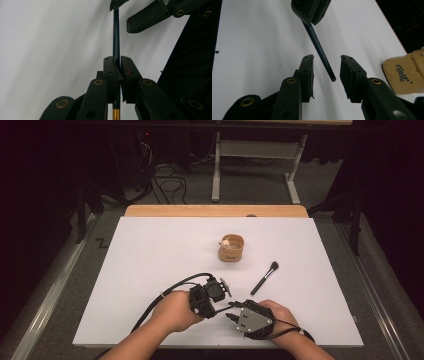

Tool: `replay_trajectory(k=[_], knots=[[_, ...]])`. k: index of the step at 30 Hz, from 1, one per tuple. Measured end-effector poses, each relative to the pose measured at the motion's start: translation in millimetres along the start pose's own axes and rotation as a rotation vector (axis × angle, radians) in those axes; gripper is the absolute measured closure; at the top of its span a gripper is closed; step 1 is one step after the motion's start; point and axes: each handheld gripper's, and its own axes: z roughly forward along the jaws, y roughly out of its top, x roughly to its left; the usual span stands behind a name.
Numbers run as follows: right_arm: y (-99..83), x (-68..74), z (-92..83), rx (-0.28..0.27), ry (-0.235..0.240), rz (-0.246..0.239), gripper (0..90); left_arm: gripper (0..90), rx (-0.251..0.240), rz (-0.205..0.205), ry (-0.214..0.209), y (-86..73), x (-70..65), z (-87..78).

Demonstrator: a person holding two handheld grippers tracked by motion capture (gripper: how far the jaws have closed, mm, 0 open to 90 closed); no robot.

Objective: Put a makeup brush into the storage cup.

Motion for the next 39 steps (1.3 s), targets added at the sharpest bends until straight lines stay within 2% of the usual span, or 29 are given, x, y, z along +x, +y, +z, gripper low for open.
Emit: replay_trajectory(k=[2, 3, 9, 11, 13, 14, 15, 16, 18, 19, 25, 28, 29, 31, 33, 39], knots=[[0.4, -0.6, 0.6, 0.004, -0.001, -0.023, 65.1, 83.3, 0.002, 0.002, -0.001, 0.1, 0.0, 0.1], [0.1, 0.7, 1.1, 0.005, -0.002, -0.010, 65.2, 83.3, 0.001, 0.002, -0.001, 0.1, 0.0, 0.0], [1.1, 0.1, 1.8, 0.009, -0.003, -0.021, 66.8, 83.3, 0.003, 0.000, -0.001, -0.1, 0.3, 0.2], [1.9, -1.6, 3.1, -0.002, -0.007, -0.047, 67.8, 83.3, 0.003, 0.001, -0.002, 0.1, 0.0, 0.4], [2.1, -0.8, 2.9, 0.010, 0.002, -0.027, 68.5, 83.3, 0.005, 0.005, -0.003, 0.2, -0.3, 0.5], [2.7, -0.7, 3.9, 0.010, 0.001, -0.044, 68.4, 83.3, 0.003, 0.006, -0.005, 0.2, -0.4, 0.8], [2.3, 0.5, 3.9, 0.019, 0.004, -0.032, 68.4, 83.3, 0.006, 0.008, -0.005, 0.4, -0.6, 0.7], [2.5, -0.6, 4.3, 0.026, 0.007, -0.064, 68.5, 83.3, 0.006, 0.009, -0.006, 0.5, -0.8, 0.8], [3.7, 1.5, 6.7, 0.013, 0.002, -0.048, 68.4, 83.3, 0.006, 0.011, -0.008, 0.5, -1.4, 0.9], [3.5, -0.4, 6.4, 0.029, 0.004, -0.079, 68.4, 83.3, 0.003, 0.010, -0.006, 0.5, -1.6, 0.7], [3.7, -1.4, 10.4, 0.033, 0.020, -0.081, 69.9, 83.3, 0.003, 0.016, -0.007, 0.4, -1.3, -0.2], [5.2, -1.1, 11.9, 0.032, 0.022, -0.109, 71.0, 83.3, -0.001, 0.015, -0.008, 0.5, -1.1, -0.2], [5.9, 0.2, 12.2, 0.037, 0.035, -0.100, 71.0, 83.3, -0.003, 0.014, -0.007, 0.6, -1.1, -0.2], [6.5, -0.1, 12.9, 0.034, 0.023, -0.114, 70.8, 83.3, -0.008, 0.010, -0.008, 0.5, -1.6, -0.3], [7.1, 0.9, 13.3, 0.038, 0.028, -0.108, 70.8, 83.3, -0.007, 0.008, -0.009, 0.5, -1.6, -0.8], [7.7, 0.0, 14.0, 0.033, 0.026, -0.135, 71.0, 83.3, -0.012, 0.008, -0.011, 0.0, -1.5, -2.1]])
